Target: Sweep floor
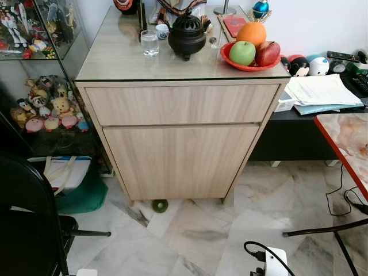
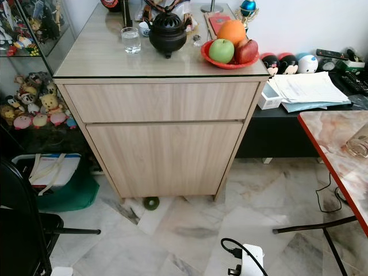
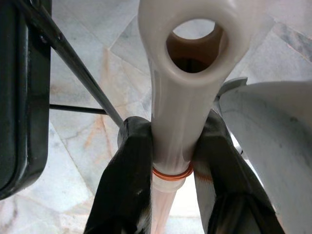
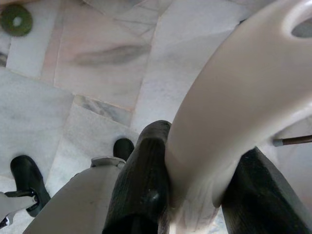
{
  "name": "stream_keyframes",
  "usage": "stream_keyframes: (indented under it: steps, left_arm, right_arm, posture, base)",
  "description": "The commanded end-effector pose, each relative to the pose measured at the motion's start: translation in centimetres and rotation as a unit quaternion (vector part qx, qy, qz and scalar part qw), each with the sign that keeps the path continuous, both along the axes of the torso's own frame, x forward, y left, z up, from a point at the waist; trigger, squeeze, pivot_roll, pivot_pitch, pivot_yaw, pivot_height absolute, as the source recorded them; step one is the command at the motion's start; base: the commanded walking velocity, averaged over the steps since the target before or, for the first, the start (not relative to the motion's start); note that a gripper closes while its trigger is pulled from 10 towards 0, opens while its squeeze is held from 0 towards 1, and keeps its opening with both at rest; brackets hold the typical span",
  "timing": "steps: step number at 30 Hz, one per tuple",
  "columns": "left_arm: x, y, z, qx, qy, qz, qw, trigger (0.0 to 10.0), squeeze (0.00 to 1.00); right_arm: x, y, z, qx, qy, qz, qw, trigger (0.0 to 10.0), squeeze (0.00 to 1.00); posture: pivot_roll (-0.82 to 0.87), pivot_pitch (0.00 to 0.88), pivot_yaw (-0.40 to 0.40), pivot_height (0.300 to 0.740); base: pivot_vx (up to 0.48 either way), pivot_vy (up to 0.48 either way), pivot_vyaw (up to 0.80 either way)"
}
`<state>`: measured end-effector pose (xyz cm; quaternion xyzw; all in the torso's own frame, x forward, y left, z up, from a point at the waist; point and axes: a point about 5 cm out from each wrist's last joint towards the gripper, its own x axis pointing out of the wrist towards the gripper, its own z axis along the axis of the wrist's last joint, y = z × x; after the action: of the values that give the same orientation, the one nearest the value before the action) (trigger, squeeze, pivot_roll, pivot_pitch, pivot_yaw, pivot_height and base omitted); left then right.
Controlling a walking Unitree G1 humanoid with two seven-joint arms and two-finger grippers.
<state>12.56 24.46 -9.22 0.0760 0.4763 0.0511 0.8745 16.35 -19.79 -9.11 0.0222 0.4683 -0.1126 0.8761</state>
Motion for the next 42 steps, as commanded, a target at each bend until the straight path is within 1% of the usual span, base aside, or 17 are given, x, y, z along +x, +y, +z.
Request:
stream_keyframes:
  steps: [1,8,13,16,24,30,42]
  left_arm:
    - [-1.6,-0.2,-0.6,-0.010,0.023,0.006,1.000,10.0,0.00]
    - [-2.3,-0.3,-0.7,-0.012,0.026,0.006,1.000,10.0,0.00]
    - [-0.8,-0.1,-0.3,-0.011,0.019,0.003,1.000,10.0,0.00]
    - [-0.3,-0.1,-0.2,-0.013,0.016,0.001,1.000,10.0,0.00]
    - [0.1,-0.1,-0.1,-0.014,0.015,-0.001,1.000,10.0,0.00]
    - [-0.1,-0.1,-0.2,-0.015,0.015,0.000,1.000,10.0,0.00]
    - [-0.3,-0.3,-0.2,-0.016,0.017,0.001,1.000,10.0,0.00]
  right_arm:
    - [-0.6,0.3,-0.3,0.015,0.010,-0.006,1.000,10.0,0.00]
    - [-0.5,0.5,-0.3,0.018,0.010,-0.003,1.000,10.0,0.00]
    - [-0.4,0.5,-0.3,0.019,0.009,0.004,1.000,10.0,0.00]
    - [-0.4,0.5,-0.3,0.020,0.009,0.004,1.000,10.0,0.00]
    - [-0.4,0.4,-0.2,0.022,0.008,-0.002,1.000,10.0,0.00]
    - [-0.3,0.3,-0.2,0.024,0.007,0.000,1.000,10.0,0.00]
    - [0.0,0.8,-0.1,0.034,0.000,0.004,0.999,10.0,0.00]
  posture:
    - [-0.01,0.118,-0.055,0.740]
    - [-0.01,0.115,-0.057,0.740]
    - [-0.01,0.113,-0.058,0.740]
    - [-0.01,0.109,-0.059,0.740]
    - [-0.01,0.102,-0.061,0.740]
    - [-0.01,0.103,-0.064,0.740]
    - [-0.01,0.107,-0.068,0.740]
  base:
    - [0.000,0.000,0.00]
    - [0.000,0.000,0.00]
    - [0.000,0.000,0.00]
    - [0.000,0.000,0.00]
    - [0.000,0.000,0.00]
    - [0.000,0.000,0.00]
    - [-0.266,0.000,0.00]
